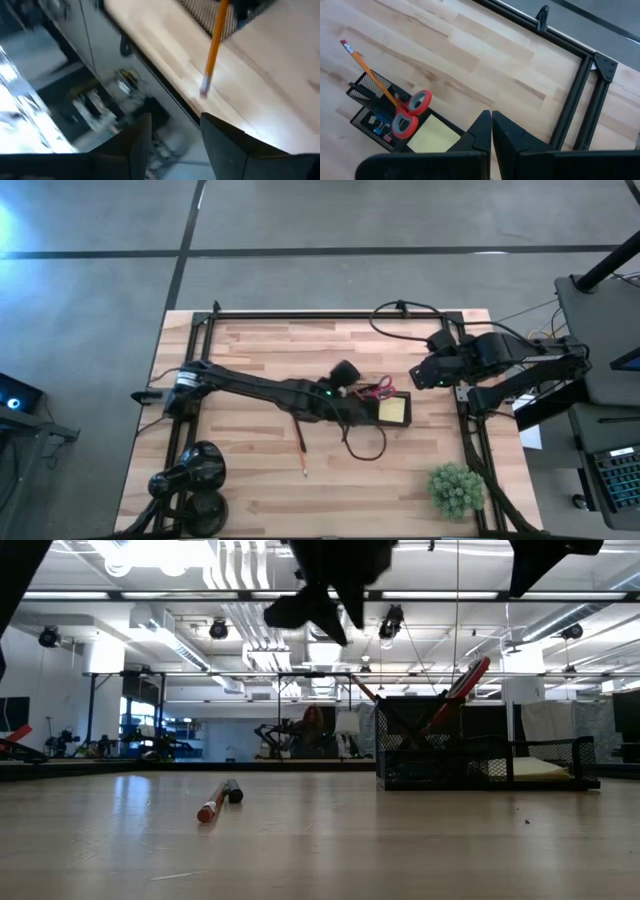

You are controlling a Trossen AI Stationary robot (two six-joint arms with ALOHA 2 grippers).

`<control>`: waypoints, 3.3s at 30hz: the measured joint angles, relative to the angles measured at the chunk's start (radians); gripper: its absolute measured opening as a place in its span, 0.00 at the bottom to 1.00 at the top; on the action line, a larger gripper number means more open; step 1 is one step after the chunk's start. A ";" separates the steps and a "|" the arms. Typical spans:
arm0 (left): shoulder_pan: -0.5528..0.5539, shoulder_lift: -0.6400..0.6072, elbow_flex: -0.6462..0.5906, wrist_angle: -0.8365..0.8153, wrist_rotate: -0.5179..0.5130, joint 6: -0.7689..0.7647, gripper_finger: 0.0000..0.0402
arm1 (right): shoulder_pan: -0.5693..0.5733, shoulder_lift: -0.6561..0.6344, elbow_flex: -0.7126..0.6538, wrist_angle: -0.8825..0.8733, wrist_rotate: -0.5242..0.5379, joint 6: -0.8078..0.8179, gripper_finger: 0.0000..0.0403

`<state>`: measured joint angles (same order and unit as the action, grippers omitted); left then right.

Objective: Pick and place office supplies into organizer
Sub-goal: Put the pencil into the desk organizer

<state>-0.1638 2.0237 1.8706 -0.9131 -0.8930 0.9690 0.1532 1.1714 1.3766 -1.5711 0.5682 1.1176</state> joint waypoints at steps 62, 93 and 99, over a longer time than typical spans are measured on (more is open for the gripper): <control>-0.185 -0.065 -0.553 0.332 0.883 -0.123 0.34 | 0.000 -0.025 -0.062 0.000 -0.053 -0.071 0.02; -0.167 -0.067 -0.540 0.306 0.908 -0.217 0.01 | 0.000 -0.026 -0.063 0.000 -0.052 -0.017 0.02; -0.111 -0.166 -0.483 0.321 0.893 -0.449 0.00 | 0.000 -0.026 -0.063 0.000 -0.037 0.027 0.02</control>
<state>-0.2751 1.8573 1.3874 -0.5922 -0.0001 0.5202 0.1531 1.1456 1.3140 -1.5709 0.5314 1.1442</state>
